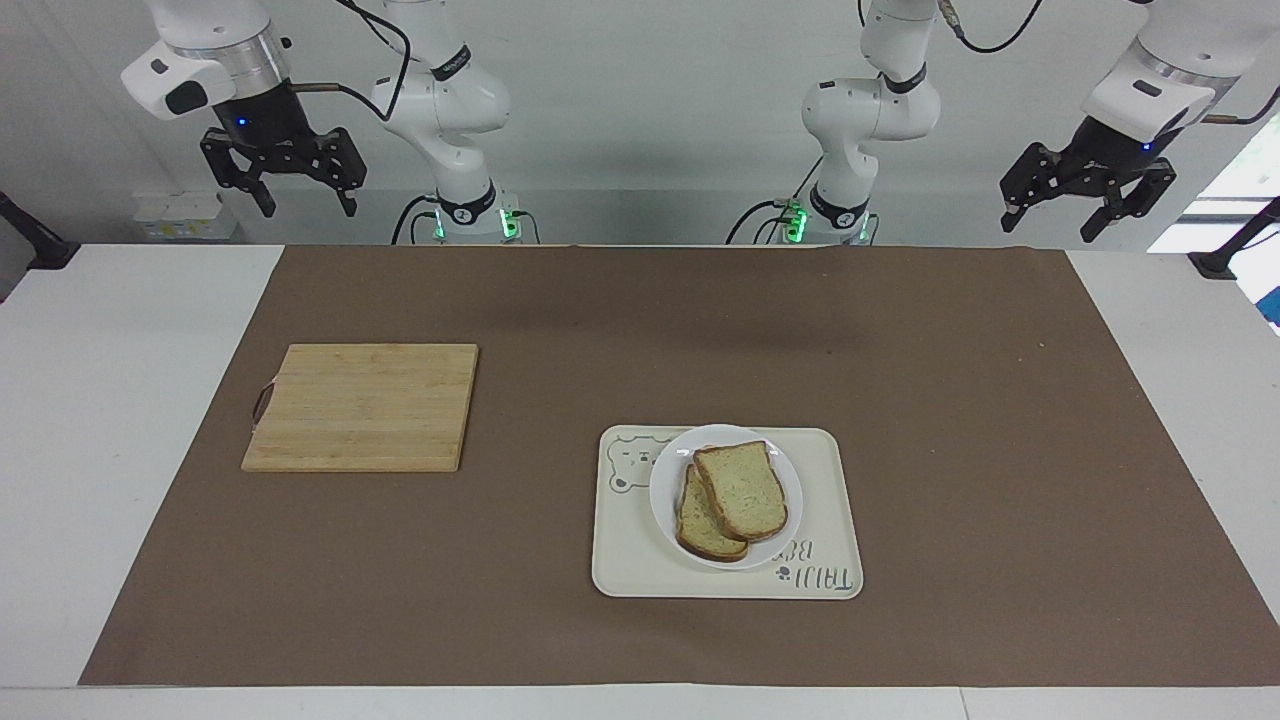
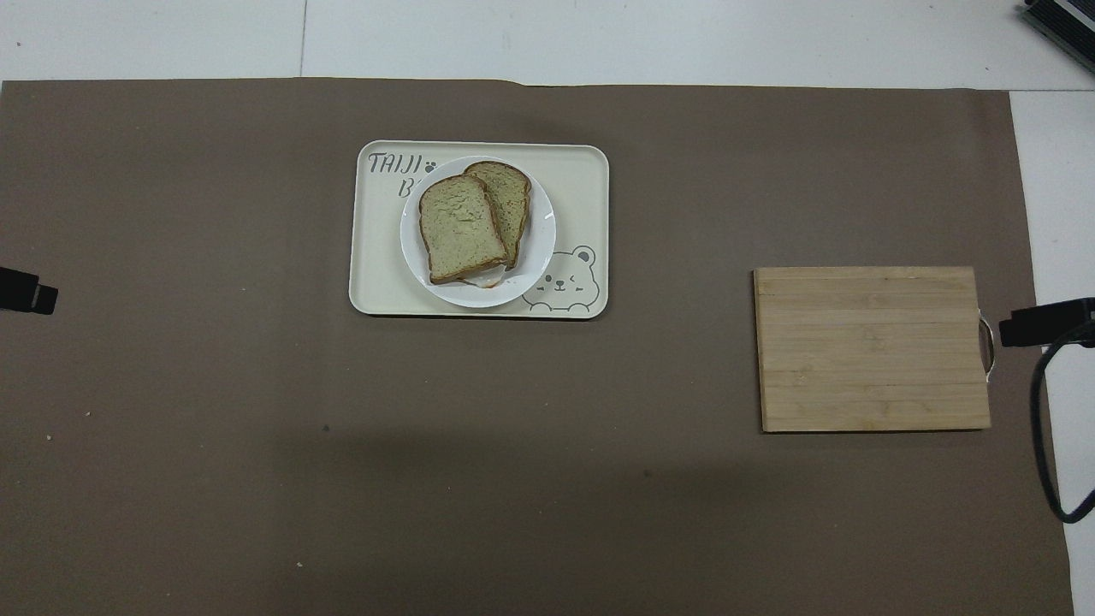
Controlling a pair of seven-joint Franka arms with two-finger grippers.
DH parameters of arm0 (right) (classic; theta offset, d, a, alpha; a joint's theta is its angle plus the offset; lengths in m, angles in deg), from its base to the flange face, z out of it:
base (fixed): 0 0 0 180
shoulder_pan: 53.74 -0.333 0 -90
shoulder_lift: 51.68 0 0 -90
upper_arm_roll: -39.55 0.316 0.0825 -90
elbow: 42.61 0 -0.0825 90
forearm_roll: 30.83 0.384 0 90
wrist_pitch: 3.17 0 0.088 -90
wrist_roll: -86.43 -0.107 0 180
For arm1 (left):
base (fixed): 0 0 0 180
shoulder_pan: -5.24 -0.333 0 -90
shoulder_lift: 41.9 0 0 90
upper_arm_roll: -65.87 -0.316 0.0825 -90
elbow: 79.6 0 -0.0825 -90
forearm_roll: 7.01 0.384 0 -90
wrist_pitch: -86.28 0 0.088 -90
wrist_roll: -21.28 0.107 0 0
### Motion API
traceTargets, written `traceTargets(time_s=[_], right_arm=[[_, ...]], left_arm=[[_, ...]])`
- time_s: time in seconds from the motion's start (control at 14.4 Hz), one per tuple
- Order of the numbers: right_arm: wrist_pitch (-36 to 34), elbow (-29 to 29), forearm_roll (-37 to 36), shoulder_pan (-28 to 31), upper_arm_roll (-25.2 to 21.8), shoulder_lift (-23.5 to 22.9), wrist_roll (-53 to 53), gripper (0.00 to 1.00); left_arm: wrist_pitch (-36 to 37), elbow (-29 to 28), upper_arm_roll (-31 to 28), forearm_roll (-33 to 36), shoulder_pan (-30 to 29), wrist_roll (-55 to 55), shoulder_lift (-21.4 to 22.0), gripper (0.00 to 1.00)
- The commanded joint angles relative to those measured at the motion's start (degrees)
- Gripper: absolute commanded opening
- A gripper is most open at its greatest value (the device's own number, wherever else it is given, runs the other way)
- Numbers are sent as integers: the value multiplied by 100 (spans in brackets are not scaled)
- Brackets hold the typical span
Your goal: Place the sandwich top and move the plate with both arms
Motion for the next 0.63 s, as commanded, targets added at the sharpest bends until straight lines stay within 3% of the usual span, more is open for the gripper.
traceTargets(time_s=[0.0,0.56], right_arm=[[-106,-92,114,29,-1,-29,76,100],[-106,-92,114,29,-1,-29,76,100]], left_arm=[[-13,-215,-1,186,69,-94,191,100],[-75,-198,-1,178,60,-85,182,100]])
